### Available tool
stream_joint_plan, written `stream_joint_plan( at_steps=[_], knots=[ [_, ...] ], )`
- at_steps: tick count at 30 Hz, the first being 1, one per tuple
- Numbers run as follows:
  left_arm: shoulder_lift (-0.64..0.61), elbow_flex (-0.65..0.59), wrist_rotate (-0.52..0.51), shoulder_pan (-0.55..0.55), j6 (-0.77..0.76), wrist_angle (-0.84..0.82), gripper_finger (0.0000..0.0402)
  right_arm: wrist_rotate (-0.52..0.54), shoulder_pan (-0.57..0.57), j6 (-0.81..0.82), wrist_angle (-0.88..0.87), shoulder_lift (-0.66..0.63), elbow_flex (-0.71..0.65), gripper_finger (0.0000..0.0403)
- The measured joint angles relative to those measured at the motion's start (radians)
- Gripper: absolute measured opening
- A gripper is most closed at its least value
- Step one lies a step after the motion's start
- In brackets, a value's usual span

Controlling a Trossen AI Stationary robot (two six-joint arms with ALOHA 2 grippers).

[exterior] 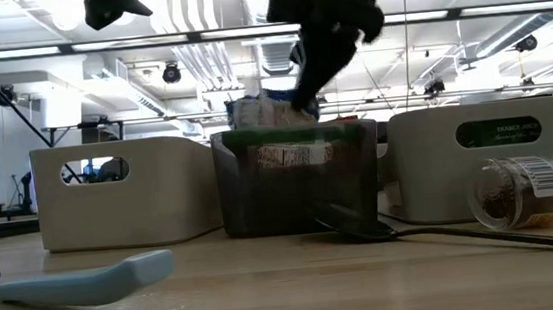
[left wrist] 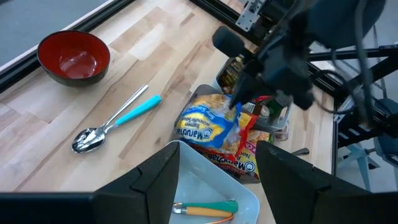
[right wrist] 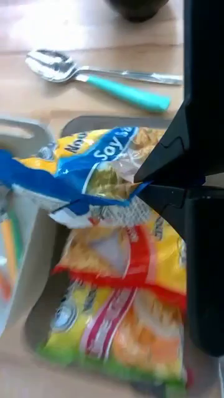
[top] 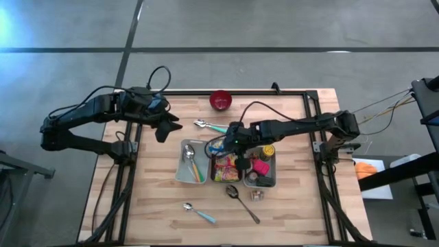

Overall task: Pick & Place Food Item
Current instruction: Put the blue noodle pack into the black bin

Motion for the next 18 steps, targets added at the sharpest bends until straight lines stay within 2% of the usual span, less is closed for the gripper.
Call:
stream_joint_plan(
  at_steps=[4,18],
  knots=[
    [0.0,0.0,0.0,0.0,-0.001,0.0,0.0213,-0.081,0.0,0.005,-0.021,-0.001,0.031,0.0008],
    [0.0,0.0,0.0,0.0,-0.011,-0.011,0.0213,-0.088,-0.004,0.117,-0.08,-0.002,-0.003,0.0009]
  ],
)
